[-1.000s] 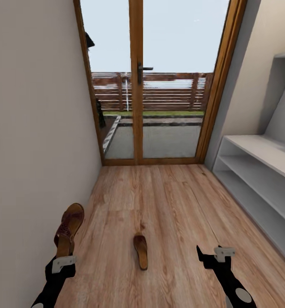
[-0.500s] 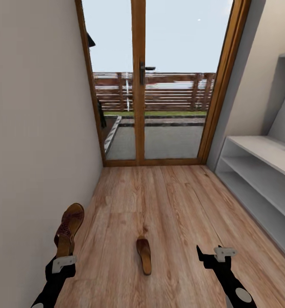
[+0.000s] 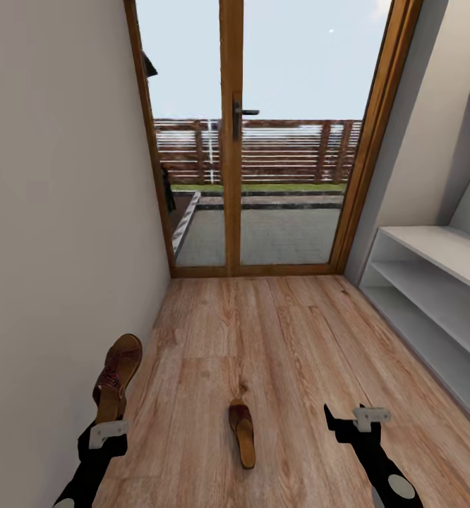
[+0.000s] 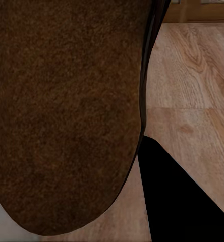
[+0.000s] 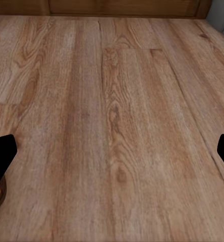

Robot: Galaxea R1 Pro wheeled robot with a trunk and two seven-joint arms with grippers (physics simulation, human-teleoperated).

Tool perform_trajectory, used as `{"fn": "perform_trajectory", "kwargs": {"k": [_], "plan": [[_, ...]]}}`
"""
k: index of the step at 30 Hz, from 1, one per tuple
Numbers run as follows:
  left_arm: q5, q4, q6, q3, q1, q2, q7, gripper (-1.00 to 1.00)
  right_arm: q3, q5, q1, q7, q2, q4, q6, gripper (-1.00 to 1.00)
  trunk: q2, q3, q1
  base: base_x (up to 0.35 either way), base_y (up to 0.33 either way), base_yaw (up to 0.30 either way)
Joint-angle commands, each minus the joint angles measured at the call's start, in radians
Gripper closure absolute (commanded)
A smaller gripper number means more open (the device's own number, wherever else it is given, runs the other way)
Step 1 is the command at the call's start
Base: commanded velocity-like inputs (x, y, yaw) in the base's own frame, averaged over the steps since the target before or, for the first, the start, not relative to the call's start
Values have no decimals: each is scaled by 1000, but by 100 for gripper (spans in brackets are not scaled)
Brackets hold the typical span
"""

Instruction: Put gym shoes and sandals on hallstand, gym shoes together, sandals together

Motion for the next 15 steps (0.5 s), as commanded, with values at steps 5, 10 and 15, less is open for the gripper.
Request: {"fn": "perform_trajectory", "kwargs": {"k": [5,10,15], "plan": [[-7,-102,254,-112,-114,-93,3,100,-3,-1,0,7,1,0,-2,-100,0,-1,0,0,0,0],[-4,-115,321,-114,-181,-115,2,100,3,-1,0,7,6,3,-1,-100,0,-1,0,0,0,0],[-8,-118,373,-119,-215,-141,1,100,4,5,0,4,58,6,6,-100,0,-1,0,0,0,0]]}}
